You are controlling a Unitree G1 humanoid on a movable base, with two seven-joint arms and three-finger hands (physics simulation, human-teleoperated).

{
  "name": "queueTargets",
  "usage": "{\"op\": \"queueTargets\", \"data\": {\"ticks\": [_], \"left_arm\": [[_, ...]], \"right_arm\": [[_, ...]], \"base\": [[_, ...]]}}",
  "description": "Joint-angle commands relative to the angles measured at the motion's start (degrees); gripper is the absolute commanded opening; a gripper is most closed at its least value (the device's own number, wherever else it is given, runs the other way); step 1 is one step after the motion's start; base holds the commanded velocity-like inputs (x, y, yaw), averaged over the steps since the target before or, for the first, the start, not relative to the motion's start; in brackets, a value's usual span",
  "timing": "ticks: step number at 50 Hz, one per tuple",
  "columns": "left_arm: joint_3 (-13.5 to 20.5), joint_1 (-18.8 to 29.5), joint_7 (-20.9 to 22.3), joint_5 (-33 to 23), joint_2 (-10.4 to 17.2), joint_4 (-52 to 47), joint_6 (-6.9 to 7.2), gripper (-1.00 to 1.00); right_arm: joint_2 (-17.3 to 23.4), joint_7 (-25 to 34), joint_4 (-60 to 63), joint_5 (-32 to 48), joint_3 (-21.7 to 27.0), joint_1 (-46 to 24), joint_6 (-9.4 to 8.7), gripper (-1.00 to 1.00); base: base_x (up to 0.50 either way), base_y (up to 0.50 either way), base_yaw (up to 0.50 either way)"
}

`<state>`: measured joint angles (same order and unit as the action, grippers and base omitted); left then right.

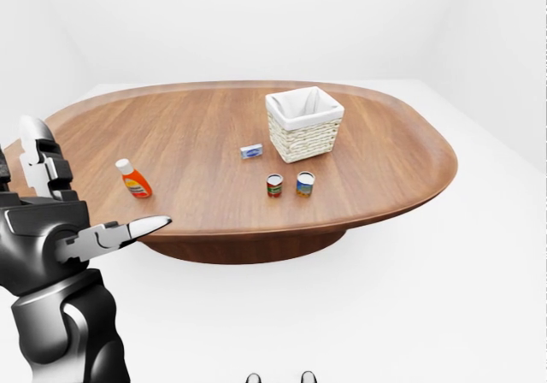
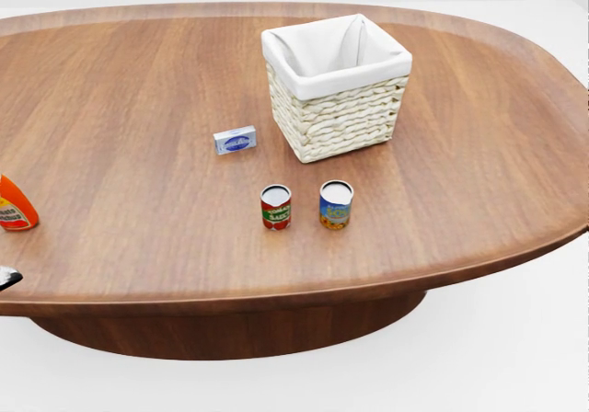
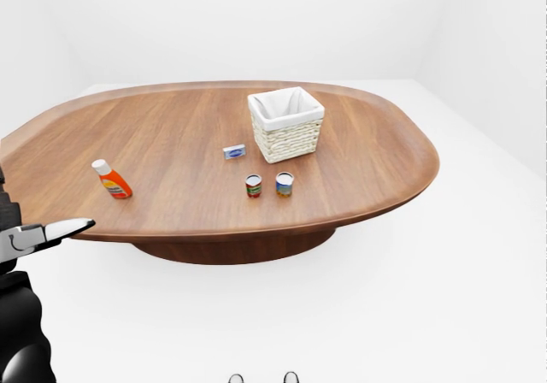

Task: Pick up the tomato sauce, and put it in the basket.

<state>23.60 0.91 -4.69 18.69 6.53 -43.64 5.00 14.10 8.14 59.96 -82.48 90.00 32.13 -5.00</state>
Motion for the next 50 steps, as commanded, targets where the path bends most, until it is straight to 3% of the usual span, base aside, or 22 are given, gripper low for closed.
{"op": "queueTargets", "data": {"ticks": [1, 22, 29, 33, 36, 41, 46, 50], "left_arm": [[-0.3, -0.1, 0.1, -0.6, -0.2, 0.4, 0.0, 1.0], [-0.7, 0.1, 0.2, -0.9, -0.2, 1.1, 0.0, 1.0], [-0.8, 0.0, 0.2, -0.9, -0.3, 1.2, 0.0, 1.0], [-1.5, -0.6, 0.7, -1.7, -0.8, 2.0, 0.0, 1.0], [-1.2, -0.5, 0.7, -1.5, -0.7, 1.9, 0.0, 1.0], [-1.4, -0.7, 0.8, -1.7, -0.8, 2.2, 0.0, 1.0], [-1.4, -0.7, 0.8, -1.7, -0.8, 2.3, 0.0, 1.0], [-1.5, -0.7, 0.8, -1.7, -0.8, 2.3, 0.0, 1.0]], "right_arm": [[-0.9, 1.0, 0.0, 1.4, 0.0, 1.7, 0.0, 1.0], [-0.1, 0.1, 0.0, 3.2, 0.0, 3.5, 0.0, 1.0], [-0.6, 0.0, 0.0, 6.0, -4.2, 5.7, 0.0, 1.0], [-2.1, 0.8, 0.0, 10.6, -11.1, 8.9, 0.0, 1.0], [-1.8, -0.3, 0.0, 11.7, -14.5, 12.0, 3.71, 1.0], [-1.0, -1.7, 0.0, 13.5, -18.5, 15.2, 8.08, 1.0], [-0.7, -2.3, 0.0, 14.4, -20.2, 16.3, 10.0, 1.0], [0.0, -4.1, 0.0, 18.2, -24.2, 18.2, 10.0, 1.0]], "base": [[0.0, -0.3, 0.0], [0.0, -0.29, 0.0], [0.0, -0.3, 0.0], [0.0, -0.3, 0.0], [0.0, -0.3, 0.0], [0.0, -0.3, 0.0], [0.0, -0.29, 0.0], [0.0, 0.0, 0.0]]}}
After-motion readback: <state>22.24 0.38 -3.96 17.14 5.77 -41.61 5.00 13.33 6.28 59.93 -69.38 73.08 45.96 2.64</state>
